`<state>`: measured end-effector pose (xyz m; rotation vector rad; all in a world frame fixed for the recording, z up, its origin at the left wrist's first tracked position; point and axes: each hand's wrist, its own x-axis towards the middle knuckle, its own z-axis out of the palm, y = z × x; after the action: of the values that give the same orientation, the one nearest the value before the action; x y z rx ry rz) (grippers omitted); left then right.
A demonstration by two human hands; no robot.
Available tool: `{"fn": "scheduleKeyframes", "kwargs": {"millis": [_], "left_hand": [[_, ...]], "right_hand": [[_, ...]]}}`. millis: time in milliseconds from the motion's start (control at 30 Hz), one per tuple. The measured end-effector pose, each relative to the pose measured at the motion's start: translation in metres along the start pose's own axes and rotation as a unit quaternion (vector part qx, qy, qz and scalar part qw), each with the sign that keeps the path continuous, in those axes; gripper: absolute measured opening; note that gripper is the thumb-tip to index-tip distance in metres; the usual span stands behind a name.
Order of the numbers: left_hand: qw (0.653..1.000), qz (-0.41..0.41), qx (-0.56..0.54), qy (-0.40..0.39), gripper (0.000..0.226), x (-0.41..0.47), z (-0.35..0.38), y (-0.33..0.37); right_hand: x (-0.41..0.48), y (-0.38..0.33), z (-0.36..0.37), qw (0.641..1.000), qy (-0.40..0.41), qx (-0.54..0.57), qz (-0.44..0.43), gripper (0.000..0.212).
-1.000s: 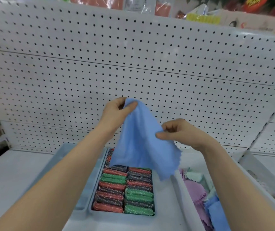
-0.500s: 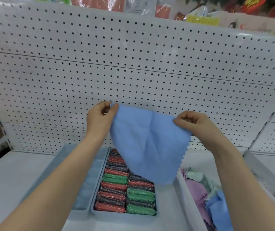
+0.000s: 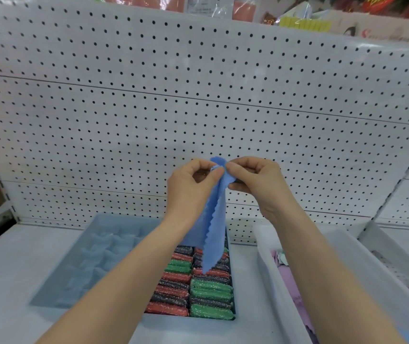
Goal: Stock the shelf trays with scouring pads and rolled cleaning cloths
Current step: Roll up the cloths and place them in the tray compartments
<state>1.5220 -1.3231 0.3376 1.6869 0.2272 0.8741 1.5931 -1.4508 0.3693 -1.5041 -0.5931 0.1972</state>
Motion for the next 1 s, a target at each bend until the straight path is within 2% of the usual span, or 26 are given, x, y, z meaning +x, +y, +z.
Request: {"fn": "scheduleKeyframes", "kwargs": {"millis": [233, 333, 433, 533, 600, 633, 667, 733, 767, 800, 833, 933, 1000], "left_hand": [[1.000, -0.004, -0.009, 0.006, 0.009, -0.003, 0.000, 0.002], [1.000, -0.016, -0.002, -0.007, 0.033, -0.004, -0.003, -0.002], [0.996, -0.037, -0.045, -0.063, 0.045, -0.005, -0.006, -0.003], [0.993, -0.030, -0.058, -0.099, 0.031, -0.006, -0.008, -0.004], [0.997, -0.021, -0.035, -0.063, 0.015, -0.005, -0.012, -0.011], [0.999, -0.019, -0.009, -0.030, 0.024, -0.003, -0.015, -0.016], [0.999, -0.021, 0.023, -0.009, 0.041, -0.001, -0.018, -0.021], [0.996, -0.061, 0.059, -0.039, 0.081, 0.005, -0.022, -0.027], [0.992, -0.094, 0.049, -0.070, 0.092, 0.007, -0.023, -0.028], [0.988, -0.120, 0.019, -0.095, 0.092, 0.008, -0.023, -0.028], [0.984, -0.137, -0.022, -0.109, 0.082, 0.010, -0.023, -0.027], [0.977, -0.151, -0.112, -0.097, 0.034, 0.015, -0.023, -0.020], [0.975, -0.147, -0.138, -0.090, 0.018, 0.016, -0.024, -0.014]], "right_hand": [[0.000, 0.006, 0.010, 1.000, 0.014, 0.026, -0.006, 0.011], [-0.001, 0.006, 0.011, 0.999, -0.011, 0.050, 0.002, 0.017], [-0.001, 0.009, 0.011, 0.999, -0.034, -0.013, -0.011, 0.012], [0.001, 0.016, 0.007, 0.998, -0.008, -0.057, -0.019, 0.026], [0.005, 0.018, 0.002, 0.999, 0.002, -0.044, 0.000, 0.026], [0.006, 0.017, -0.002, 1.000, 0.001, -0.026, 0.012, 0.025], [0.007, 0.016, -0.005, 1.000, -0.006, -0.006, 0.020, 0.023], [0.009, 0.012, -0.012, 0.999, -0.031, 0.017, 0.022, 0.023], [0.009, 0.010, -0.014, 0.999, -0.042, 0.022, 0.020, 0.023], [0.008, 0.007, -0.016, 0.998, -0.050, 0.027, 0.018, 0.023], [0.008, 0.005, -0.018, 0.998, -0.053, 0.032, 0.018, 0.024], [0.009, 0.001, -0.028, 0.998, -0.051, 0.035, 0.021, 0.023], [0.007, 0.000, -0.033, 0.998, -0.063, -0.012, 0.017, 0.019]]}}
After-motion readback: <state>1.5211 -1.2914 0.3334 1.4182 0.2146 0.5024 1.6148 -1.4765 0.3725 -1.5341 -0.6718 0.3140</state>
